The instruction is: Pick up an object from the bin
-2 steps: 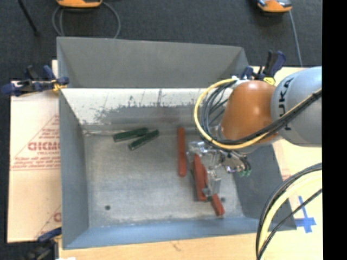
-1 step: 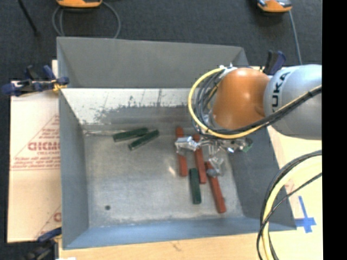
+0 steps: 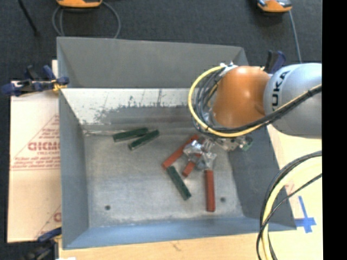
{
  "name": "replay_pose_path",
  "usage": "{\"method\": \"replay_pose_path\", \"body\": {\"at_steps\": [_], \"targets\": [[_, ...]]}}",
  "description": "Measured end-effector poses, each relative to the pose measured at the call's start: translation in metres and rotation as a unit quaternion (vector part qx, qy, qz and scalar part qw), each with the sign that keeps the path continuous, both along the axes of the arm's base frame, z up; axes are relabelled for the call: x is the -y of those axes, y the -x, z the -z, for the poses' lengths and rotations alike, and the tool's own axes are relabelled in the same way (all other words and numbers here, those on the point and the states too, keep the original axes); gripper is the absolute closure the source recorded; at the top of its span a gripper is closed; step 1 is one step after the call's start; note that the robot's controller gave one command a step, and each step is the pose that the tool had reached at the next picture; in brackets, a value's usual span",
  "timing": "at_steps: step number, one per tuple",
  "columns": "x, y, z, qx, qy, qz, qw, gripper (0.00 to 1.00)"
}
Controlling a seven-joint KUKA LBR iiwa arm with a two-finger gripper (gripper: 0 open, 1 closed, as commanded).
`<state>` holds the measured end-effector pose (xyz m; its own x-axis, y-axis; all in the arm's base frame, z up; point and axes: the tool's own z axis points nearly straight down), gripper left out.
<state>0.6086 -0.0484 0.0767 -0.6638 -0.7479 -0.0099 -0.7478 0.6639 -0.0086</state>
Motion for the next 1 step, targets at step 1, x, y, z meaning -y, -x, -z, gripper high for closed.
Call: {"method": "replay_pose_path", "body": {"at_steps": [1], "targets": [[0.0001, 0.0034, 0.0050, -0.0047, 0.000, 0.000, 1.0000, 0.00]]}}
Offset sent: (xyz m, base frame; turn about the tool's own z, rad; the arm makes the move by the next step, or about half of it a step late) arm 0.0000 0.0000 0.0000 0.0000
